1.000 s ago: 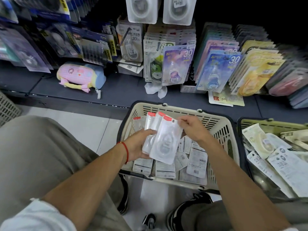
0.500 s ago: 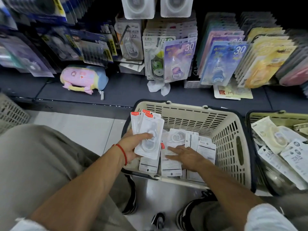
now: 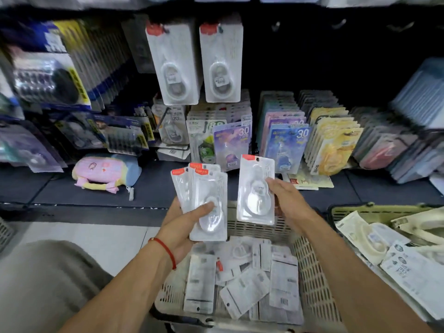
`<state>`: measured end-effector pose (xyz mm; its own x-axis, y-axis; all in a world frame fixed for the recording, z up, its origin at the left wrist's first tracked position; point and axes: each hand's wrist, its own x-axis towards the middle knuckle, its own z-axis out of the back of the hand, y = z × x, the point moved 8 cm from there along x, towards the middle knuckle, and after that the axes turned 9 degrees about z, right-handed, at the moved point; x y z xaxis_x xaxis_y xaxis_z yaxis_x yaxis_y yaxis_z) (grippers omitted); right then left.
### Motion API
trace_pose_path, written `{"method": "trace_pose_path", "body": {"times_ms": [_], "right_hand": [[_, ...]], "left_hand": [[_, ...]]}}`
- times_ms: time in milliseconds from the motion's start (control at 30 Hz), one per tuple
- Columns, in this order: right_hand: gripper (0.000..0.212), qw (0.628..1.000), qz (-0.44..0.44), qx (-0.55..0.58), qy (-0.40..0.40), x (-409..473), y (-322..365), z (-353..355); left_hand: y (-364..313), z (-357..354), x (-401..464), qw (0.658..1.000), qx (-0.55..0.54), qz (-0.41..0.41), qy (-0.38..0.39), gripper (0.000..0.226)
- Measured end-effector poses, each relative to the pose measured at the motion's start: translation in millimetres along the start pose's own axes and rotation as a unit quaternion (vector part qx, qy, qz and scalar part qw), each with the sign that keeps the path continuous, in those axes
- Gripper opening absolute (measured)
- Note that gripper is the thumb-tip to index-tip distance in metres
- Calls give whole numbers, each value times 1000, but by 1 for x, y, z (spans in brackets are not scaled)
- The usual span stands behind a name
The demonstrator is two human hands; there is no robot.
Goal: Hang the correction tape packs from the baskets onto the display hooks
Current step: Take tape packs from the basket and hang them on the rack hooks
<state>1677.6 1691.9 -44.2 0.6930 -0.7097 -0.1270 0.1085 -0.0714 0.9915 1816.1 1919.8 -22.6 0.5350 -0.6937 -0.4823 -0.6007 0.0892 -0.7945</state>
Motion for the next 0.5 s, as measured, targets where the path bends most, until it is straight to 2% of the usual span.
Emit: {"method": "trace_pose_path", "body": {"times_ms": [67,167,300,400,500], "right_hand": [[46,999,14,24,-22,6,40,-1],[57,995,87,-43,-35,5,109,-6],[41,988,138,25,-72,-10,177,-13],[33,982,154,104,22,-20,212,-31],[27,970,230,72,25,-16,230,-35]], "left_hand": [[-29,-34,-1,998,-7,-30,51,58],[-76,-73,-4,993,-5,-61,97,62],[-131,-107,-10,985,51,-103,127,69],[-158,-115,-12,979,62,-133,144,64],[-173,-98,-12,979,49,-172,97,62]]}}
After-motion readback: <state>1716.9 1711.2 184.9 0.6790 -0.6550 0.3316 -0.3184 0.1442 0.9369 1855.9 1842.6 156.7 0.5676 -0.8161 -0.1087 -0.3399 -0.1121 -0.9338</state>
